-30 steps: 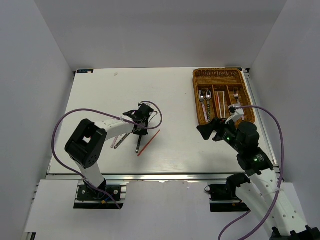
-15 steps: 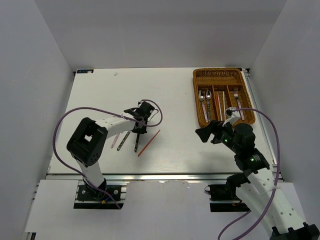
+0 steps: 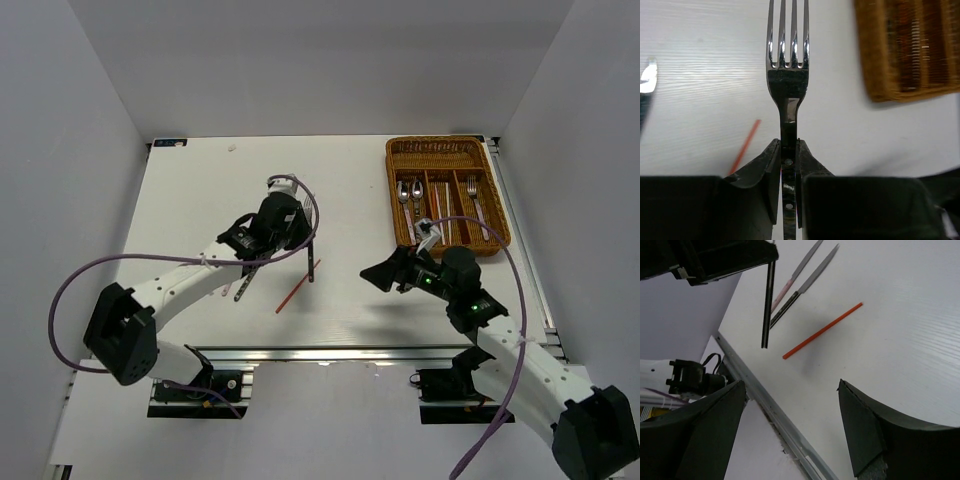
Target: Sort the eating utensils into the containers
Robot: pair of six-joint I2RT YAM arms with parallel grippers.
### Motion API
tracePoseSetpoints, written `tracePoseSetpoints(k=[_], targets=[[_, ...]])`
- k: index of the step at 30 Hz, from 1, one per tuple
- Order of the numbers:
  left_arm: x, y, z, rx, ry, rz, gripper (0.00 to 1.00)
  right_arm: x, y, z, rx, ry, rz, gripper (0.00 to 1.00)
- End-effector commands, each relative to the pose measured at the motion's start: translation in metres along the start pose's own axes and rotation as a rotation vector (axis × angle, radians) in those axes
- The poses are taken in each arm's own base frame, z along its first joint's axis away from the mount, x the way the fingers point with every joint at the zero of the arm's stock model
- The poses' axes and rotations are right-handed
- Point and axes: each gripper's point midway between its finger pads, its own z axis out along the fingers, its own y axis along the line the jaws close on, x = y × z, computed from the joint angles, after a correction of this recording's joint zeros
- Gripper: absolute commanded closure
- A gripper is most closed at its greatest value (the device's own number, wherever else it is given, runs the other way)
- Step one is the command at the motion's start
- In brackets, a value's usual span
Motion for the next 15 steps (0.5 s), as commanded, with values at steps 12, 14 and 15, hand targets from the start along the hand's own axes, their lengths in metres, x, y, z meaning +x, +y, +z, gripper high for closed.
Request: tracePoseSetpoints(k=[12,14,15], targets=[[-0.001,-0.119,-0.029,0.4,-0.024,-0.237,1.0,-0.033,0.053,0.055,0.003,-0.077,-0.088,0.26],[0.0,-0.123,-0.03,0.417,-0.022,-0.242,1.0,-0.032,0.047,0.058,0.028,-0.074,-0.101,0.27],[-0.002,-0.125,-0.03,0.424,-0.028,-0.245,1.0,-0.033,0.046,0.058,0.033,-0.075,-0.105,0.29]])
